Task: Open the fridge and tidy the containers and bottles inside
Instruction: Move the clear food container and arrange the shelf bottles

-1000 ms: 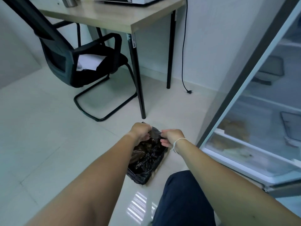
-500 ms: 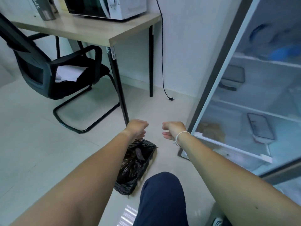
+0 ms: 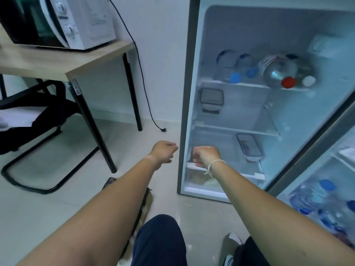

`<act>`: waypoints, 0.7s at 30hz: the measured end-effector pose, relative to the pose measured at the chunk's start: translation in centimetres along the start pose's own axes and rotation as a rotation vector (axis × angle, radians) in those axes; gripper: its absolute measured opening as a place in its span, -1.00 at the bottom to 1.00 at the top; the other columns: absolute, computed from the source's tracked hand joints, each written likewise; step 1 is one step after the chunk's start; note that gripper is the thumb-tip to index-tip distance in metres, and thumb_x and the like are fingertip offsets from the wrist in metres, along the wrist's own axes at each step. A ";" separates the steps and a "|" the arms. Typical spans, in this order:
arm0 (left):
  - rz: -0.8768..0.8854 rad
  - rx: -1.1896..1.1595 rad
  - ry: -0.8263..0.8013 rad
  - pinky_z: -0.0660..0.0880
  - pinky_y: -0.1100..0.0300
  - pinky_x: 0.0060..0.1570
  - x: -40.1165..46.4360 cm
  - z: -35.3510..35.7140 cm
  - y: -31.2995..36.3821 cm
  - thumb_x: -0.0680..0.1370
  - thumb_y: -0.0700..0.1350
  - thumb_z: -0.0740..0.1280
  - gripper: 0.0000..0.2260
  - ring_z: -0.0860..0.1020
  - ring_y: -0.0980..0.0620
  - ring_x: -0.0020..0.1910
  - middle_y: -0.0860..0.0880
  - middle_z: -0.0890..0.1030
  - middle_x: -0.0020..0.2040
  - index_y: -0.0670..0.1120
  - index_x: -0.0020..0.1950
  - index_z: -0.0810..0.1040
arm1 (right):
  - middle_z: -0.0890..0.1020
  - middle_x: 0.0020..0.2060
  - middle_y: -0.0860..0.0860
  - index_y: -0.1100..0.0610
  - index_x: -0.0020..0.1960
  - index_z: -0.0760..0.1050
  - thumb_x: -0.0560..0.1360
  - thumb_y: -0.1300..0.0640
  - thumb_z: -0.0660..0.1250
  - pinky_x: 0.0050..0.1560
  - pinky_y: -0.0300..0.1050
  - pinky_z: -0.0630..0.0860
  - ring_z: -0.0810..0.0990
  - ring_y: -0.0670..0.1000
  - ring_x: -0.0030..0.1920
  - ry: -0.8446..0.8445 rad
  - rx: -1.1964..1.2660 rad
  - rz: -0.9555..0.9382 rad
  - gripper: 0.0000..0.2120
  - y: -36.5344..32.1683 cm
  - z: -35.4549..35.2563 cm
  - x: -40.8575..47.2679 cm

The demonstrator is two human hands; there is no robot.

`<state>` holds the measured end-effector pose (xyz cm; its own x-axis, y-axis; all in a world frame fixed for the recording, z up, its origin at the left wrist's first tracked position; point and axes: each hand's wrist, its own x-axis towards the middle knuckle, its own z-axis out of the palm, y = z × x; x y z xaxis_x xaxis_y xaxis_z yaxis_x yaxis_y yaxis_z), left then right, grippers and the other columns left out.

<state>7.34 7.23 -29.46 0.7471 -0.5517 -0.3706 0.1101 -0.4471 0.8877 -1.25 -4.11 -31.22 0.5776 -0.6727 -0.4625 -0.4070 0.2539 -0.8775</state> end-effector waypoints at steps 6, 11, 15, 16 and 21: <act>0.067 0.056 -0.048 0.42 0.28 -0.30 0.3 4.3 2.1 0.59 -0.17 0.25 -0.66 0.45 -0.03 -0.08 -0.18 0.52 0.11 -0.23 0.34 0.47 | 0.50 -0.41 0.07 0.11 -0.32 0.49 0.46 0.34 0.25 -0.40 -0.19 0.45 0.46 0.01 -0.42 0.093 0.068 -0.007 -0.77 0.6 -5.3 0.3; 0.087 0.085 -0.094 0.43 0.25 -0.30 0.9 7.7 3.0 0.59 -0.17 0.26 -0.74 0.46 -0.02 -0.20 -0.12 0.49 0.02 -0.18 0.26 0.52 | 0.47 -0.39 0.05 0.07 -0.33 0.46 0.48 0.33 0.25 -0.37 -0.19 0.44 0.45 0.01 -0.42 0.131 0.126 0.003 -0.74 1.2 -8.8 0.8; 0.051 0.096 -0.135 0.41 0.25 -0.32 2.1 10.9 3.2 0.58 -0.17 0.27 -0.68 0.45 -0.02 -0.25 -0.12 0.51 0.04 -0.23 0.31 0.49 | 0.46 -0.32 0.09 0.07 -0.33 0.45 0.50 0.32 0.24 -0.36 -0.19 0.39 0.42 0.01 -0.42 0.164 0.172 0.024 -0.72 1.9 -11.8 2.1; 0.041 0.086 -0.154 0.37 0.25 -0.37 2.4 11.4 3.1 0.58 -0.18 0.26 -0.66 0.41 0.01 -0.31 -0.11 0.49 -0.02 -0.27 0.33 0.46 | 0.46 -0.31 0.11 0.08 -0.34 0.44 0.50 0.32 0.24 -0.36 -0.19 0.39 0.41 0.02 -0.42 0.177 0.178 0.027 -0.72 2.2 -12.4 2.6; 0.009 0.090 -0.199 0.36 0.26 -0.36 5.3 15.6 3.0 0.58 -0.18 0.27 -0.65 0.43 -0.03 -0.06 -0.22 0.55 0.19 -0.24 0.36 0.44 | 0.48 -0.29 0.12 0.12 -0.33 0.45 0.47 0.34 0.21 -0.35 -0.18 0.43 0.48 0.08 -0.33 0.249 0.166 0.080 -0.76 3.6 -16.1 6.6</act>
<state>1.41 -8.07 -33.02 0.6031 -0.6797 -0.4175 0.0385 -0.4980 0.8663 -10.33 -18.78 -35.40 0.3487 -0.7904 -0.5036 -0.3110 0.4093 -0.8578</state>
